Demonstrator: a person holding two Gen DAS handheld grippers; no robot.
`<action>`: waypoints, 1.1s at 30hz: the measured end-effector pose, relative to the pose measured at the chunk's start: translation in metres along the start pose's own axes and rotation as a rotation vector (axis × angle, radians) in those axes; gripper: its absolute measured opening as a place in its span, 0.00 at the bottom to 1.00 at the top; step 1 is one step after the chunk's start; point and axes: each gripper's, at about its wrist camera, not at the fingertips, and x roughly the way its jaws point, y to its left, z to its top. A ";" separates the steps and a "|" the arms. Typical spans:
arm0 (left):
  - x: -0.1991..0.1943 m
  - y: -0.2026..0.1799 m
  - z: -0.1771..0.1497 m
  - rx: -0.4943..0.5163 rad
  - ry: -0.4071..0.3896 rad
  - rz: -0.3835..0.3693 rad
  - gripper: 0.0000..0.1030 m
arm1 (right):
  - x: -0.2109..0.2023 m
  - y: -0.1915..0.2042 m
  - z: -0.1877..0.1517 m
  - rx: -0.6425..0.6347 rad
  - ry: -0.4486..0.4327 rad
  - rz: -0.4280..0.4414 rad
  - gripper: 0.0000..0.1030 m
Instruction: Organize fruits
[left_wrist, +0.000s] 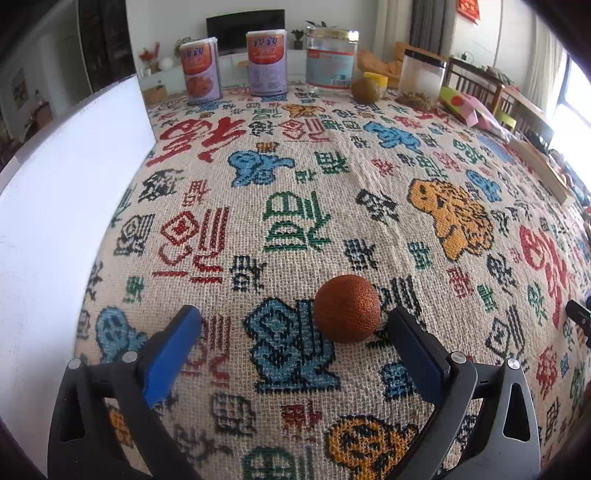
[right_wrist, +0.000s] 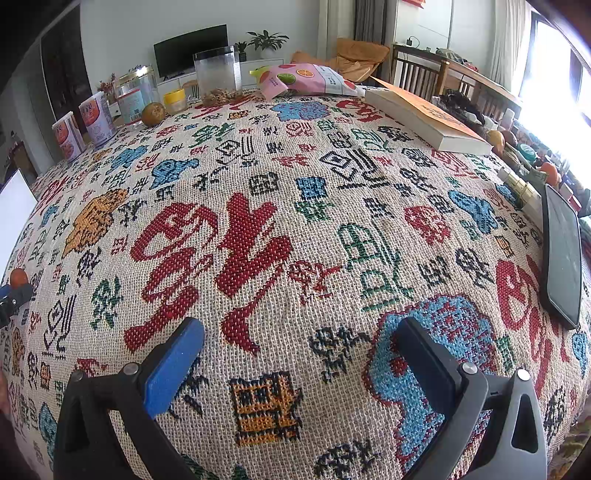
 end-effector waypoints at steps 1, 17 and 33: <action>0.000 0.000 0.000 0.000 0.000 0.000 0.98 | 0.000 0.000 0.000 0.000 0.000 0.000 1.00; 0.000 0.000 0.000 0.000 0.001 0.000 0.98 | 0.012 0.081 0.121 -0.046 -0.152 0.357 1.00; 0.001 0.000 0.000 0.000 0.002 0.004 0.99 | 0.186 0.231 0.293 -0.145 -0.008 0.432 0.64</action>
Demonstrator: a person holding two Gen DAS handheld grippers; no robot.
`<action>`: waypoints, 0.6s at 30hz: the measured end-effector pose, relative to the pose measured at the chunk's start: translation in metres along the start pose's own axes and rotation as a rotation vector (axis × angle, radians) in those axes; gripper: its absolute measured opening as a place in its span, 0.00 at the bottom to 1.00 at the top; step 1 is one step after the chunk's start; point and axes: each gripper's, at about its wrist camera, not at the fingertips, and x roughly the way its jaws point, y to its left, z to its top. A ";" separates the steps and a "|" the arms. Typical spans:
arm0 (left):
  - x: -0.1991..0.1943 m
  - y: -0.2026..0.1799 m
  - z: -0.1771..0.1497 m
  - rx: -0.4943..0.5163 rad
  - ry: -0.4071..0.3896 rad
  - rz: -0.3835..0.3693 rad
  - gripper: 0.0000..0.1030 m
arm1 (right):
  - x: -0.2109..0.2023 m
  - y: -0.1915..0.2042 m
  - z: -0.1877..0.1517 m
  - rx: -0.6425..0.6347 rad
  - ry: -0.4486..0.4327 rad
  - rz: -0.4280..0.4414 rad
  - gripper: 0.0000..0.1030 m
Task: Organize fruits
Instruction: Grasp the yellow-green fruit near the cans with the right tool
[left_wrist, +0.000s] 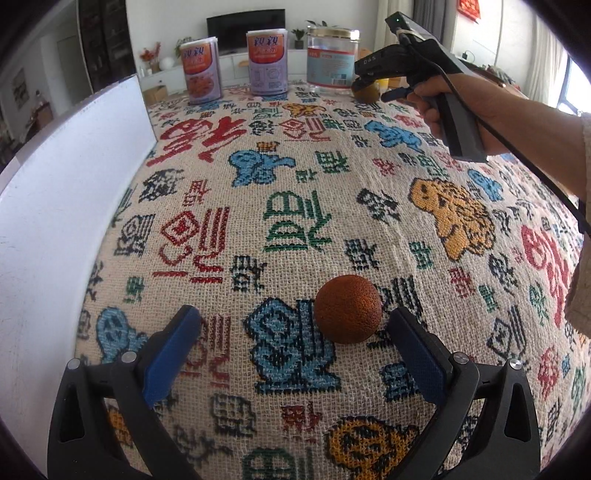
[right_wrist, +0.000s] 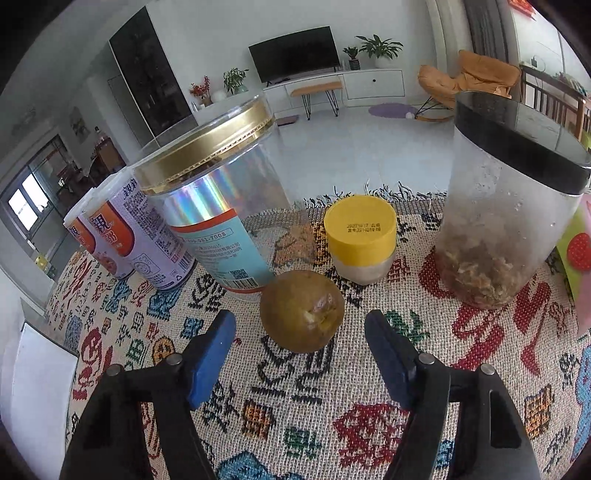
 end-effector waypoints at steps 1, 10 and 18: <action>0.000 0.000 0.000 0.000 0.000 0.000 0.99 | 0.007 -0.001 0.000 -0.005 0.025 -0.005 0.48; 0.000 0.000 0.000 0.000 0.000 0.000 0.99 | -0.084 -0.024 -0.072 0.070 -0.040 0.092 0.47; 0.000 -0.001 0.000 0.000 0.001 0.001 0.99 | -0.187 -0.033 -0.215 0.166 0.008 0.169 0.47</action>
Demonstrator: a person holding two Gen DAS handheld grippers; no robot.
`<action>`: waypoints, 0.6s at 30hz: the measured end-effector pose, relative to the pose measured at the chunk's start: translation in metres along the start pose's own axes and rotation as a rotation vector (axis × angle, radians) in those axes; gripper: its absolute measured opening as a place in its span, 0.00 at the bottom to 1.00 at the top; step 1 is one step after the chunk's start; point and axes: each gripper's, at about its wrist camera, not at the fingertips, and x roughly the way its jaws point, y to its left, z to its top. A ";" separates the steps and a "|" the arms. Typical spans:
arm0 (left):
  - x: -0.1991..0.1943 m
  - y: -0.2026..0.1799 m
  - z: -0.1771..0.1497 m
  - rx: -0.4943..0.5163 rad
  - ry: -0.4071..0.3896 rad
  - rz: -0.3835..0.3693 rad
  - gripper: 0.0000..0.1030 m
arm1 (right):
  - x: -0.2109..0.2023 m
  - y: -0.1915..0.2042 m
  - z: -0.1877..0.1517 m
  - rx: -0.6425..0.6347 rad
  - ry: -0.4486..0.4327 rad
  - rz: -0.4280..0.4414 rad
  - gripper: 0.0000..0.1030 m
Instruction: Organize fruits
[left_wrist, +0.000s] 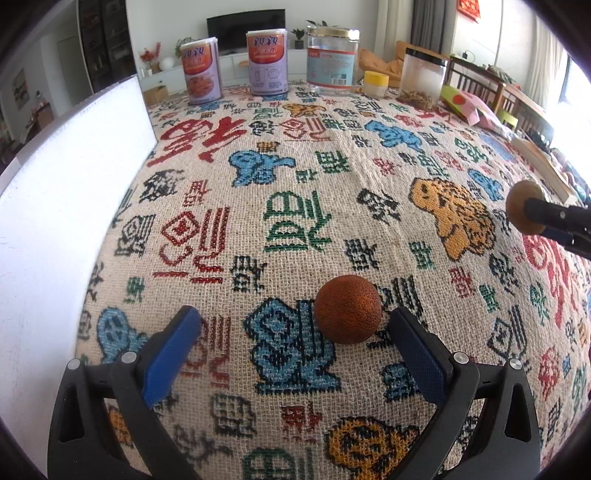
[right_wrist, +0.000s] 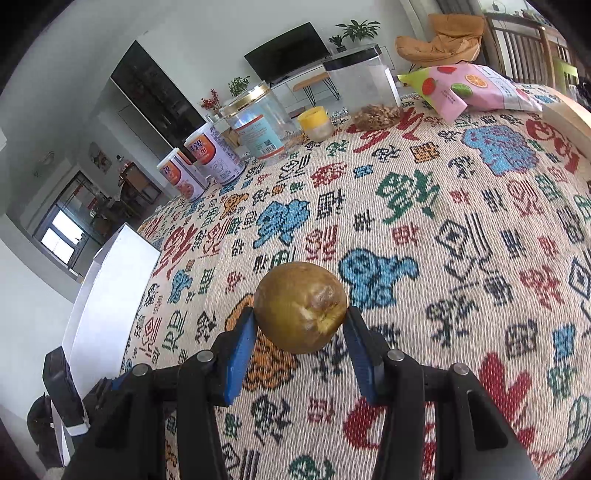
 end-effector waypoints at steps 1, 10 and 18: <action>0.000 0.000 0.000 0.000 0.000 0.000 0.99 | -0.008 0.000 -0.017 0.000 0.005 -0.009 0.47; 0.000 0.000 0.000 0.000 0.000 0.000 0.99 | -0.079 -0.033 -0.109 0.110 -0.070 0.002 0.47; 0.000 0.000 0.000 -0.002 0.000 -0.004 0.99 | -0.105 -0.040 -0.129 0.114 -0.073 -0.049 0.47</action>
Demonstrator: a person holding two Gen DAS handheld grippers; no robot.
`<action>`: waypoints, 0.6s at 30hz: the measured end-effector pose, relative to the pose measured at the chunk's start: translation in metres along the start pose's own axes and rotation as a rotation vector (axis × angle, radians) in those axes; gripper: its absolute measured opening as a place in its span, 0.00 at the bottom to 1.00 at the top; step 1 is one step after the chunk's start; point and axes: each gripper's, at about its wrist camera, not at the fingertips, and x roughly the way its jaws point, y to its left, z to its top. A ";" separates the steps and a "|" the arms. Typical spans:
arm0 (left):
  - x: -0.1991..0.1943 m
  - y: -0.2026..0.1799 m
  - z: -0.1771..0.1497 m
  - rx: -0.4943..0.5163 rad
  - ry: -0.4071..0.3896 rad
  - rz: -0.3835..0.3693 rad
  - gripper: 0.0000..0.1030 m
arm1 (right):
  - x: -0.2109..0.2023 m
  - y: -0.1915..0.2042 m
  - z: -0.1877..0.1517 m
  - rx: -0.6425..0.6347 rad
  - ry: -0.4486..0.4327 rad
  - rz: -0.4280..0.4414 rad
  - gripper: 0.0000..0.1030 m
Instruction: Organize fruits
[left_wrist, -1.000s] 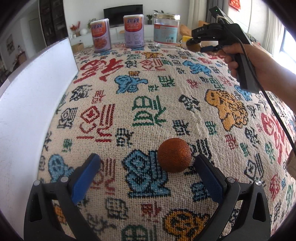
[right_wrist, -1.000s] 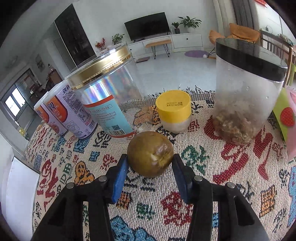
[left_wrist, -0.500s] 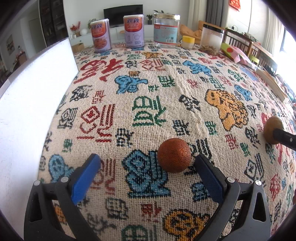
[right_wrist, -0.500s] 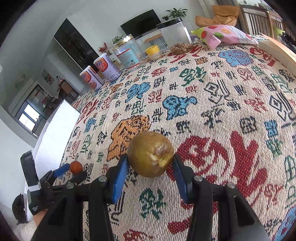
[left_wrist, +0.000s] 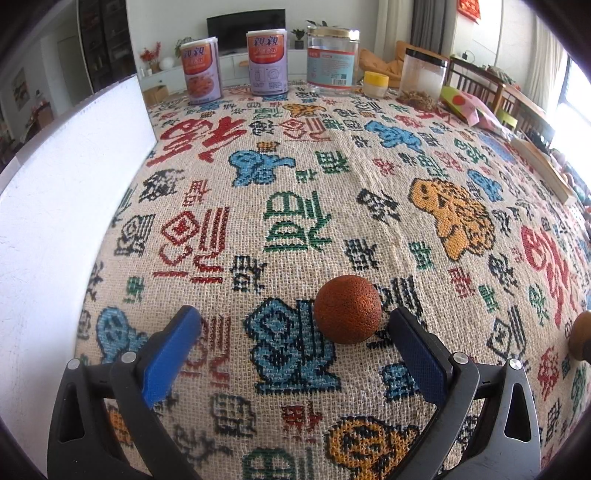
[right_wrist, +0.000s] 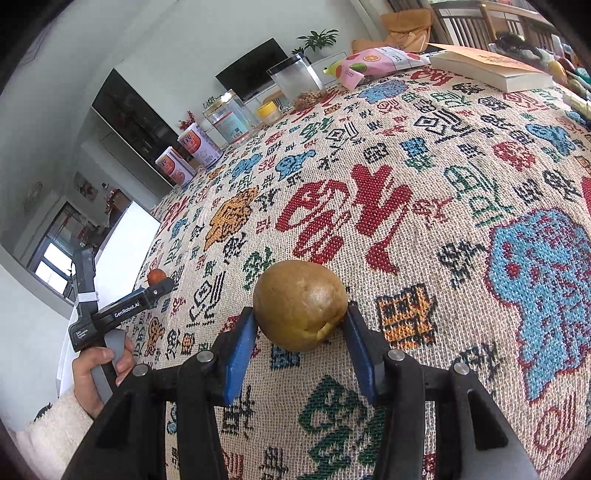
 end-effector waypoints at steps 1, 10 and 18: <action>0.000 0.000 0.000 -0.001 0.000 -0.003 0.99 | -0.003 0.000 -0.003 -0.008 0.000 -0.007 0.47; -0.012 0.006 0.000 0.039 -0.026 -0.167 0.83 | -0.012 0.012 -0.013 -0.133 0.002 -0.134 0.64; -0.017 -0.025 0.000 0.155 -0.034 -0.141 0.27 | -0.006 0.006 0.003 -0.120 -0.034 -0.091 0.64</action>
